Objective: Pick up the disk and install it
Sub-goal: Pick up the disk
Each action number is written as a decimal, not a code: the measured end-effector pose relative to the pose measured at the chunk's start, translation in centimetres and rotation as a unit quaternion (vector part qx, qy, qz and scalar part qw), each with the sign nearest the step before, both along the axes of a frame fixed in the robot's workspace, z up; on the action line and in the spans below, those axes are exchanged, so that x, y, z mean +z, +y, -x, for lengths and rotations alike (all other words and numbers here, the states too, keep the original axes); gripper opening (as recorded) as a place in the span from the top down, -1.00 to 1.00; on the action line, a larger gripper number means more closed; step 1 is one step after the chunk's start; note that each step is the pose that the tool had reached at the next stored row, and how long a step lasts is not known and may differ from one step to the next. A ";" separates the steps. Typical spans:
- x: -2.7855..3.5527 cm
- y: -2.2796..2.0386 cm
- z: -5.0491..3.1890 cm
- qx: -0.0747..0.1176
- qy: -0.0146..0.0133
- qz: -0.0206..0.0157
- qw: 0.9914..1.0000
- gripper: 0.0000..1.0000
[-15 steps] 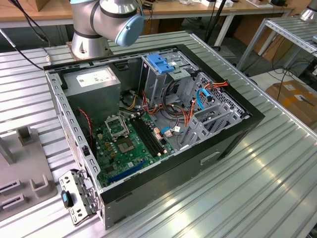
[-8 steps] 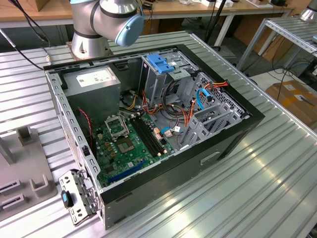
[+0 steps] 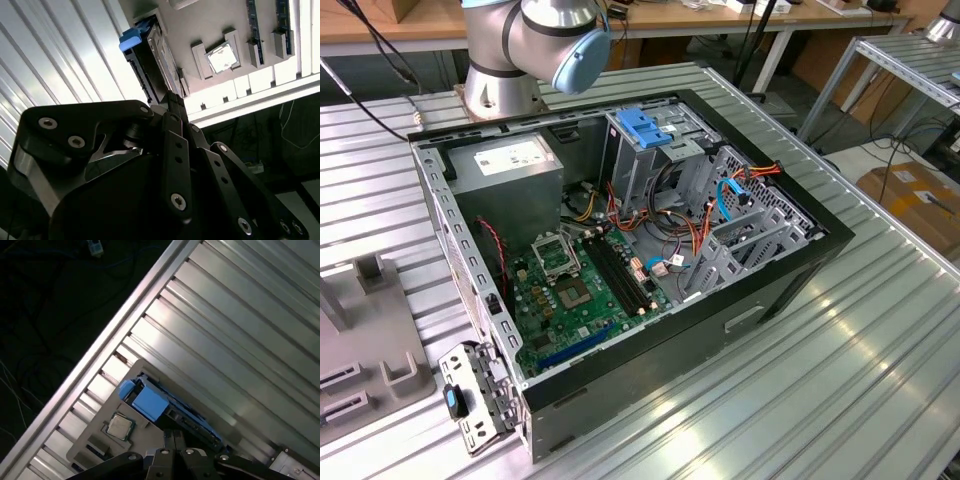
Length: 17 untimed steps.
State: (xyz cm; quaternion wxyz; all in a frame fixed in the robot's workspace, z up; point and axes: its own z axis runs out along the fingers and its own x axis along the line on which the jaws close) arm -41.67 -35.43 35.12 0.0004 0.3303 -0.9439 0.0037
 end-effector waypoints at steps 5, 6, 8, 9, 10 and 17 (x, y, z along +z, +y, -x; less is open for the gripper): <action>-0.01 0.00 0.00 0.057 0.000 0.000 0.998 0.79; -0.01 0.00 0.00 0.077 0.000 0.000 0.997 0.79; -0.02 0.00 0.00 0.111 0.000 0.000 0.994 0.79; -0.02 0.00 0.00 0.128 0.000 0.000 0.992 0.79; -0.02 0.00 0.00 0.141 0.000 0.000 0.990 0.79; -0.04 0.00 0.00 0.220 0.000 0.000 0.975 0.79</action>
